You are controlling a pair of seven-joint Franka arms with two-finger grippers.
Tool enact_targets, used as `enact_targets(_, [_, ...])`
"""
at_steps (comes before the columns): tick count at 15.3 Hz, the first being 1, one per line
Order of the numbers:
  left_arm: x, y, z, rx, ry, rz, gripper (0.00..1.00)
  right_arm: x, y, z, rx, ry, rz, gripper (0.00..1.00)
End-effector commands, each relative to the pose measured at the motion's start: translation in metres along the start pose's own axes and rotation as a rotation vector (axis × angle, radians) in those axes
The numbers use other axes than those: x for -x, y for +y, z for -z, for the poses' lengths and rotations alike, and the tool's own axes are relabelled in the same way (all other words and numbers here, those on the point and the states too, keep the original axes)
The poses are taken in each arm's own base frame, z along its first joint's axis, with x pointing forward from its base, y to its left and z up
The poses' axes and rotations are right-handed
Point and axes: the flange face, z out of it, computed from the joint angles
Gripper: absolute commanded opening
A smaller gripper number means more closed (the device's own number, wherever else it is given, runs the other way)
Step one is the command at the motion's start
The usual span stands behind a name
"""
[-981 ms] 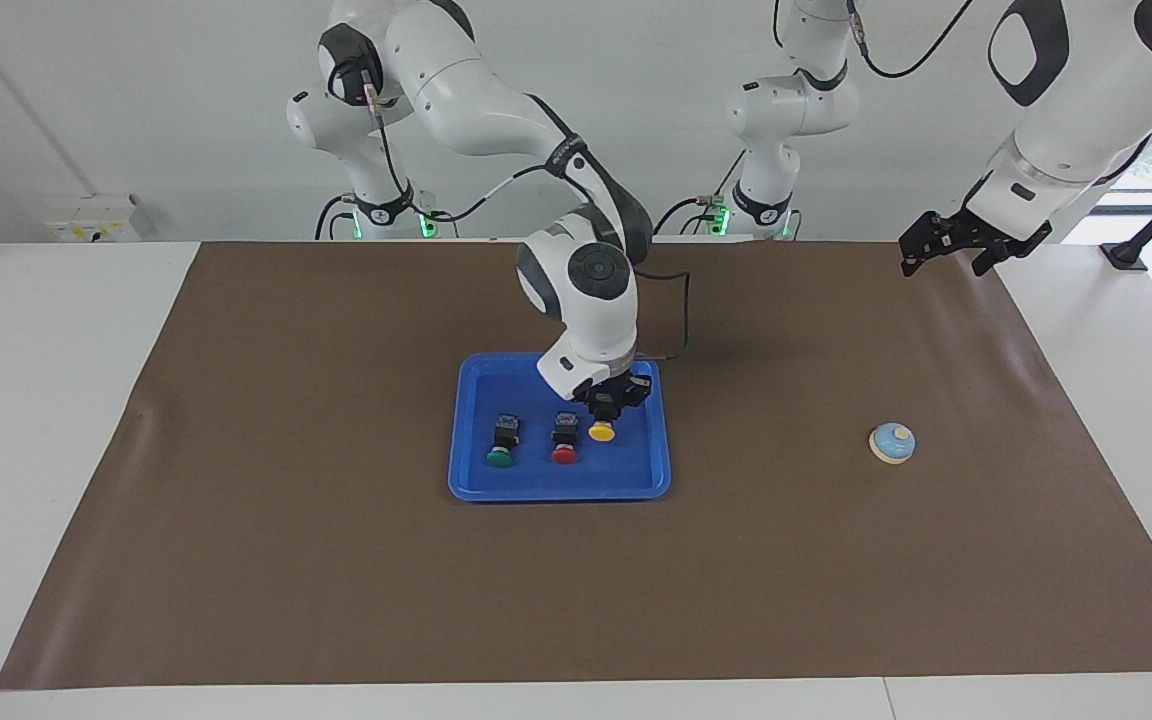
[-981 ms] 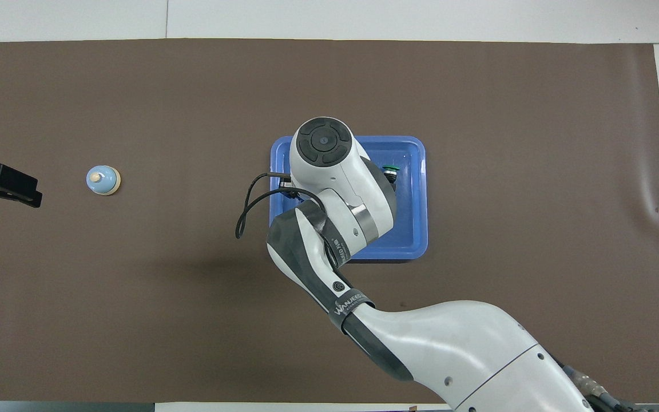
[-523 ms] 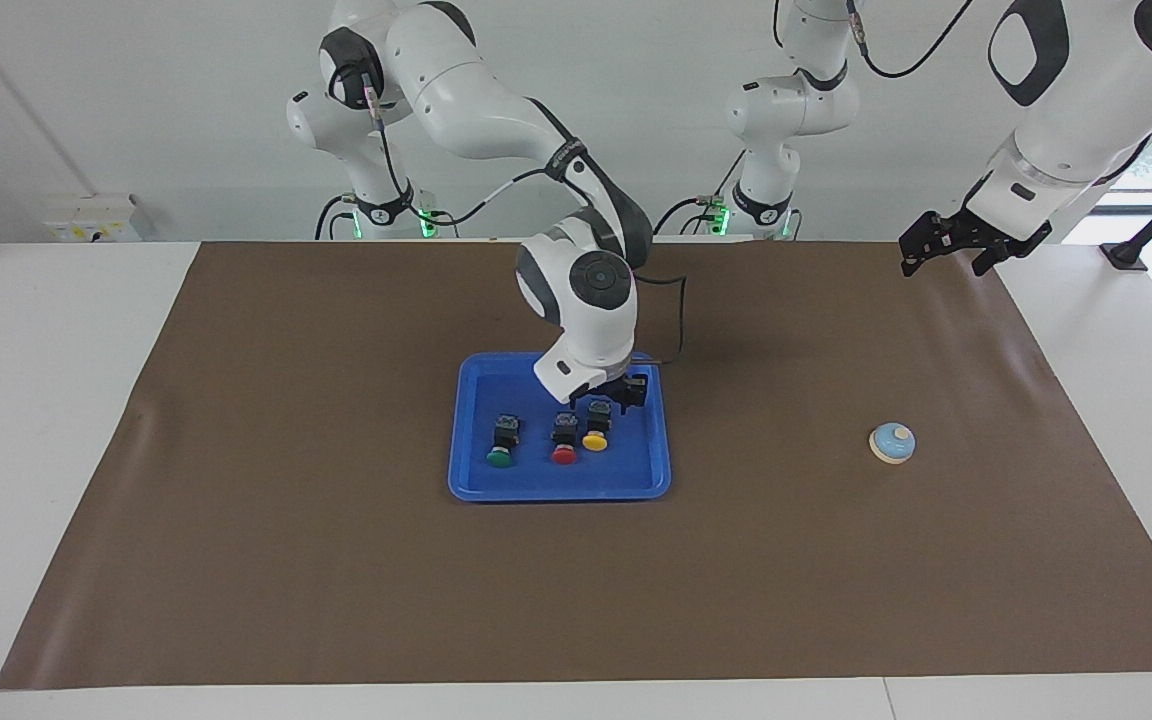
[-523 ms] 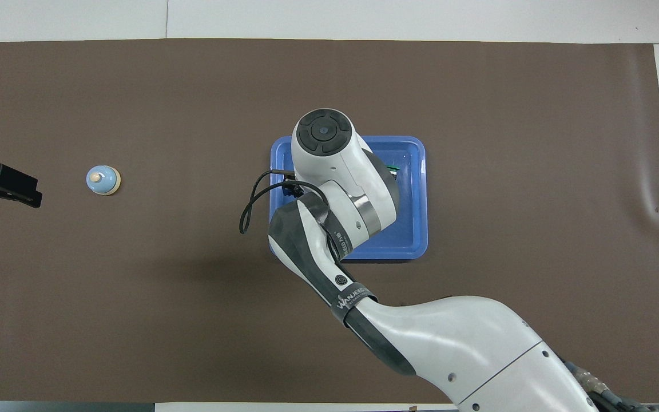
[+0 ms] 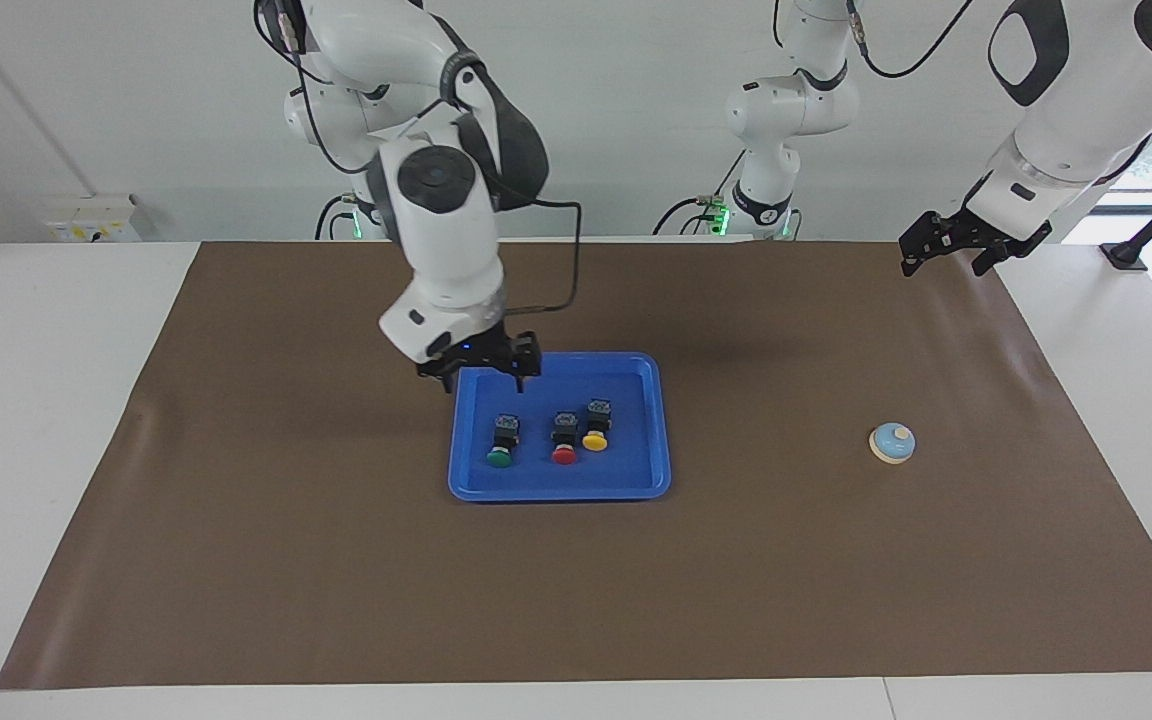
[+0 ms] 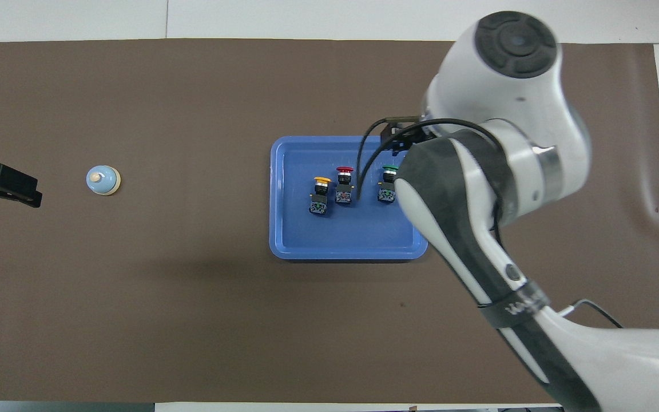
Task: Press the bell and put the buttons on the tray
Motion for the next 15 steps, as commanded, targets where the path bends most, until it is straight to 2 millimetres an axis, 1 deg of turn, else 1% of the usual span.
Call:
enact_targets(1, [0.005, -0.002, 0.003, 0.006, -0.008, 0.002, 1.0, 0.021, 0.067, 0.033, 0.003, -0.037, 0.054, 1.0])
enact_targets(3, [0.004, -0.002, 0.002, 0.006, -0.01, 0.002, 1.0, 0.035, 0.095, 0.063, -0.001, -0.041, 0.051, 1.0])
enact_targets(5, [0.005, -0.002, 0.003, 0.006, -0.008, 0.002, 1.0, 0.046, 0.132, 0.089, -0.007, -0.036, 0.034, 1.0])
enact_targets(6, [0.005, -0.002, 0.003, 0.006, -0.008, 0.002, 1.0, 0.057, 0.146, 0.09, -0.004, -0.073, 0.019, 1.0])
enact_targets(8, [0.005, -0.002, 0.003, 0.006, -0.008, 0.002, 1.0, 0.067, 0.168, 0.088, -0.007, -0.079, -0.013, 1.0])
enact_targets(11, [0.005, -0.002, 0.003, 0.006, -0.008, 0.002, 1.0, 0.064, 0.185, 0.082, -0.005, -0.063, 0.006, 1.0])
enact_targets(13, [0.004, -0.002, 0.004, 0.006, -0.001, 0.0, 1.0, 0.064, 0.213, 0.078, -0.01, -0.059, -0.023, 1.0])
enact_targets(14, [0.001, -0.002, 0.005, 0.002, 0.025, 0.001, 1.0, 0.065, 0.216, 0.071, -0.01, -0.069, -0.022, 1.0])
enact_targets(15, [-0.003, -0.003, 0.007, 0.001, 0.051, 0.002, 1.0, 0.063, 0.216, 0.073, -0.011, -0.048, -0.015, 1.0])
